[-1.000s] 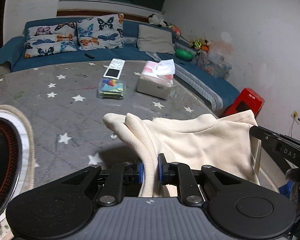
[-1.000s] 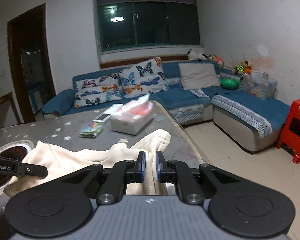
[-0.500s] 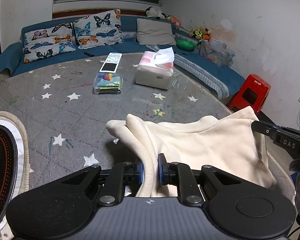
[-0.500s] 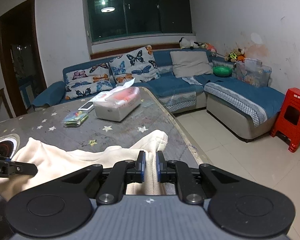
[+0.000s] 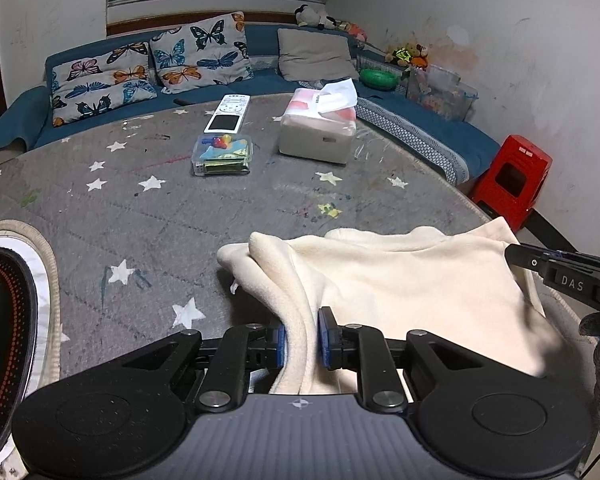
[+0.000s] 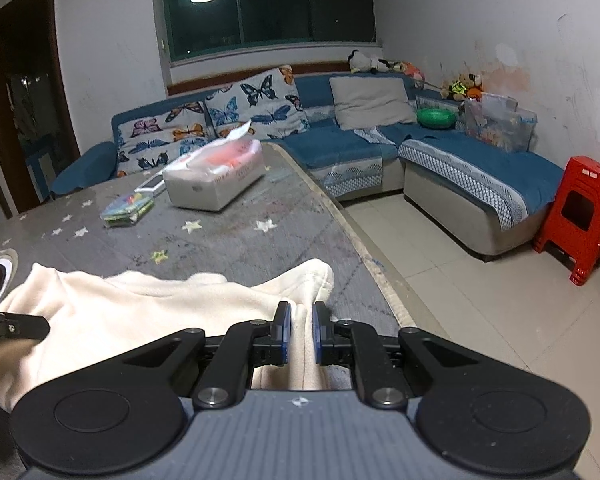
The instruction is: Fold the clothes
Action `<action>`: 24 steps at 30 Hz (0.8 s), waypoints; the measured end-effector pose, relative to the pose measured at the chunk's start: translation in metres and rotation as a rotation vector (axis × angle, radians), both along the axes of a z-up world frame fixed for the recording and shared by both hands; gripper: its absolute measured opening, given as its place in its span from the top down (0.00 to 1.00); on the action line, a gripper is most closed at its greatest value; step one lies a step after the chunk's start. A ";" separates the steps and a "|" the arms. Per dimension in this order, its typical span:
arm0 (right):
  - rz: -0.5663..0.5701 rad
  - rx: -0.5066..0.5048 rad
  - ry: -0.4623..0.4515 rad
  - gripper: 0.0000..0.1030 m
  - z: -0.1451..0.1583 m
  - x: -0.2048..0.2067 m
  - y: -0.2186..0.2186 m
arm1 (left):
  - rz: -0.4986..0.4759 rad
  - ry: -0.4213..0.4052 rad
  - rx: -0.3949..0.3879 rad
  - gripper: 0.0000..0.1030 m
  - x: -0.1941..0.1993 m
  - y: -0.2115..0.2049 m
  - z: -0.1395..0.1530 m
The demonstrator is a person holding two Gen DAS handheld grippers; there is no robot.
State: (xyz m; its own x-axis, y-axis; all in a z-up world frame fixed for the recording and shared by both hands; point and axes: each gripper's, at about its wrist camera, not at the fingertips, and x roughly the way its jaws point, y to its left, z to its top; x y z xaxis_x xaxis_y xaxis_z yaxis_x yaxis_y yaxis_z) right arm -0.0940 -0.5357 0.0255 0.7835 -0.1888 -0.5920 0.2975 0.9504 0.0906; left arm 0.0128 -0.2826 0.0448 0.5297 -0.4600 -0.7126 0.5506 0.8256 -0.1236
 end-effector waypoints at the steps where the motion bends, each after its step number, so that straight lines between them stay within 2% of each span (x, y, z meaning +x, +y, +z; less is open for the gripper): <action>1: -0.001 0.000 0.006 0.90 -0.002 0.001 0.000 | 0.000 -0.001 0.004 0.80 0.000 0.000 -0.001; 7: -0.005 -0.005 0.038 0.88 -0.010 0.004 -0.001 | 0.004 -0.007 0.016 0.78 0.000 -0.001 -0.003; 12: -0.009 -0.020 0.045 0.82 -0.008 0.002 -0.001 | 0.008 -0.015 0.028 0.73 -0.001 -0.001 -0.005; 17: 0.011 -0.042 0.037 0.78 0.001 -0.007 0.006 | 0.014 -0.022 0.039 0.68 -0.002 -0.001 -0.005; 19: 0.024 -0.045 0.030 0.71 0.004 -0.011 0.010 | 0.016 -0.026 0.045 0.63 -0.003 -0.001 -0.006; 24: 0.077 -0.033 0.000 0.69 0.014 -0.021 0.025 | 0.019 -0.033 0.052 0.60 -0.005 0.001 -0.006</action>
